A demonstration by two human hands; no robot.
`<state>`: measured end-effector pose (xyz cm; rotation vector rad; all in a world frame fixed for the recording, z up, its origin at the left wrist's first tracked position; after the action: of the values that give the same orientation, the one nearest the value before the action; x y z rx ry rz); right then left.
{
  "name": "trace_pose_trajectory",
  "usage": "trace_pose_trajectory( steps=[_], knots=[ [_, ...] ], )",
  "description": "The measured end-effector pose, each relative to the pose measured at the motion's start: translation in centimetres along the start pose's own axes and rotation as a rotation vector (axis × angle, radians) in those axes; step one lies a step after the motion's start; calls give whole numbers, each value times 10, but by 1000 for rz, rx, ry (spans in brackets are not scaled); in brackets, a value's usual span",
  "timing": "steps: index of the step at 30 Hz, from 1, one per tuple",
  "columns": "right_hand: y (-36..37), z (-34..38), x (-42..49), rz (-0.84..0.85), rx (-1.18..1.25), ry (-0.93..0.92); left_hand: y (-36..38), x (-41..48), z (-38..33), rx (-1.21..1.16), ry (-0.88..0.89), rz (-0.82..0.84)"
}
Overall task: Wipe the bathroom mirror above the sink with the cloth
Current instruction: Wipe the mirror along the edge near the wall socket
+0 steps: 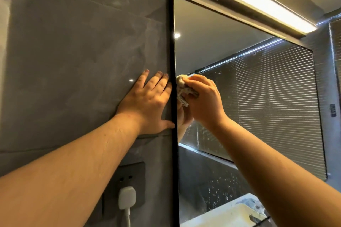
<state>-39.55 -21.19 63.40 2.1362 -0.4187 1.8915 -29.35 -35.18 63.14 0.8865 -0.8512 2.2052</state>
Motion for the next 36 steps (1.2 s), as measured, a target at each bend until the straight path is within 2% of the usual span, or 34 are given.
trace_pose_trajectory(
  steps=[9,18,24,36],
  knots=[
    [-8,8,-61,86,19,56,1,0,0,11,2,-8],
    [-5,18,-120,83,24,135,0,0,-1,83,37,38],
    [-9,27,-167,139,27,121,2,0,0,73,44,23],
    [-4,27,-124,84,10,125,-1,1,-1,63,34,-1]
  ],
)
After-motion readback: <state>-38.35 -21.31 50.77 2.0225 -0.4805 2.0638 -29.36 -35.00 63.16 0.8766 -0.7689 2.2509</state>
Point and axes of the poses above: each hand's wrist, its own x-axis towards the middle knuckle, its own y-axis out of the palm, z = x × y, the point moved 3 cm from there along x, towards the middle knuckle, and after that the axes turned 3 degrees about z, right-handed, at the moved point
